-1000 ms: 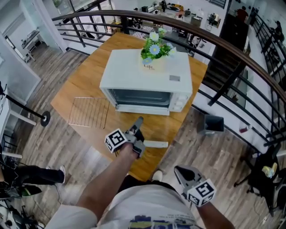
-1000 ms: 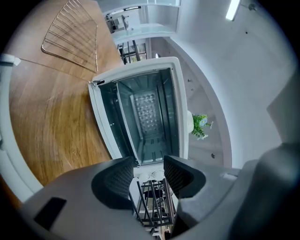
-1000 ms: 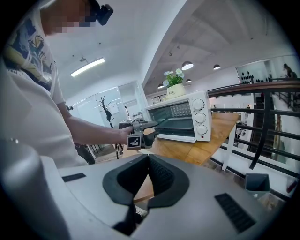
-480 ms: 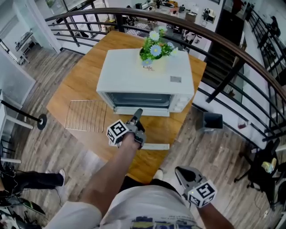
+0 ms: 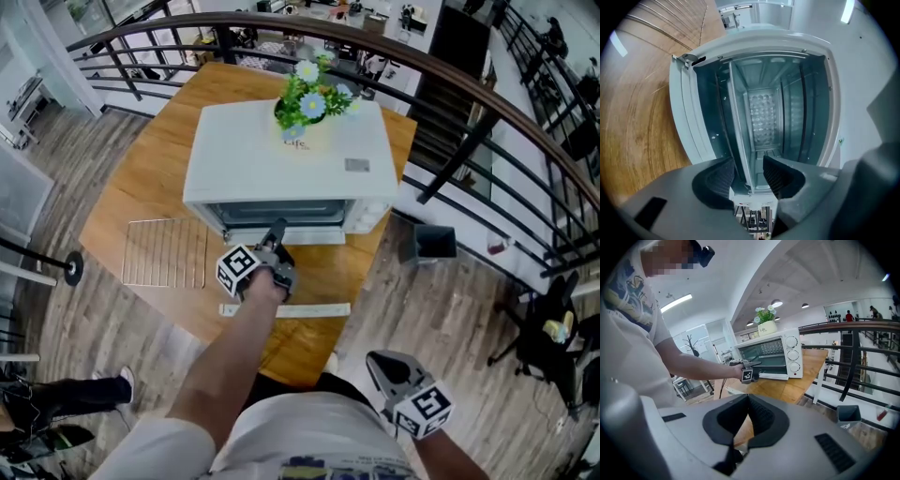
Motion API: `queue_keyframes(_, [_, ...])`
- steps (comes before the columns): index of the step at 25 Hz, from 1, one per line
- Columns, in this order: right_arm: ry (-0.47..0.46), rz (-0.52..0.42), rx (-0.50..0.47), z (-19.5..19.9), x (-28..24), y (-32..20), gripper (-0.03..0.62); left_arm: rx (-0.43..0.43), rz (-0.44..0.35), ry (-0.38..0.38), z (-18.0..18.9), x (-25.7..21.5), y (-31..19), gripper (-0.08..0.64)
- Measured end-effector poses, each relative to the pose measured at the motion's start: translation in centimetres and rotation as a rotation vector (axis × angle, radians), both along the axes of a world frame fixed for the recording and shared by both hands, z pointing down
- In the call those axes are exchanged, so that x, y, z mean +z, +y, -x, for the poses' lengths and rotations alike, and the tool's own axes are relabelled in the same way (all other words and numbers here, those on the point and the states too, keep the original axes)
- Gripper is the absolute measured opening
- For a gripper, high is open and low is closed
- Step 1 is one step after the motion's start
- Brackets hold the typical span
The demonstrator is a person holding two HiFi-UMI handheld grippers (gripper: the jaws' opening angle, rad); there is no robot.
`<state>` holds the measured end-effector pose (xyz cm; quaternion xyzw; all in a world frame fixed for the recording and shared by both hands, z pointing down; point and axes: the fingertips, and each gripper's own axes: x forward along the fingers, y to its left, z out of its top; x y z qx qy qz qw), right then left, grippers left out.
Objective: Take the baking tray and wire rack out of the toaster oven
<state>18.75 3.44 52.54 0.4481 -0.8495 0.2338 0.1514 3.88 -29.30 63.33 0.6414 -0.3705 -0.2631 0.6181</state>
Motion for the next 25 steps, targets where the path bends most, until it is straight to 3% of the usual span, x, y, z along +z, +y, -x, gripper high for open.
queue_keyframes(13, [0.041, 0.028, 0.101, -1.0, -0.4, 0.0, 0.002, -0.027, 0.011, 0.04, 0.2, 1.0, -4.6, 0.192])
queue_keyframes(21, [0.05, 0.047, 0.124, -0.7, -0.2, 0.4, 0.001, -0.048, 0.043, 0.068, 0.2, 2.0, -6.0, 0.074])
queue_keyframes(25, [0.051, 0.042, 0.124, -0.4, -0.5, 0.4, 0.0, -0.056, 0.051, 0.082, 0.3, 2.1, -6.0, 0.067])
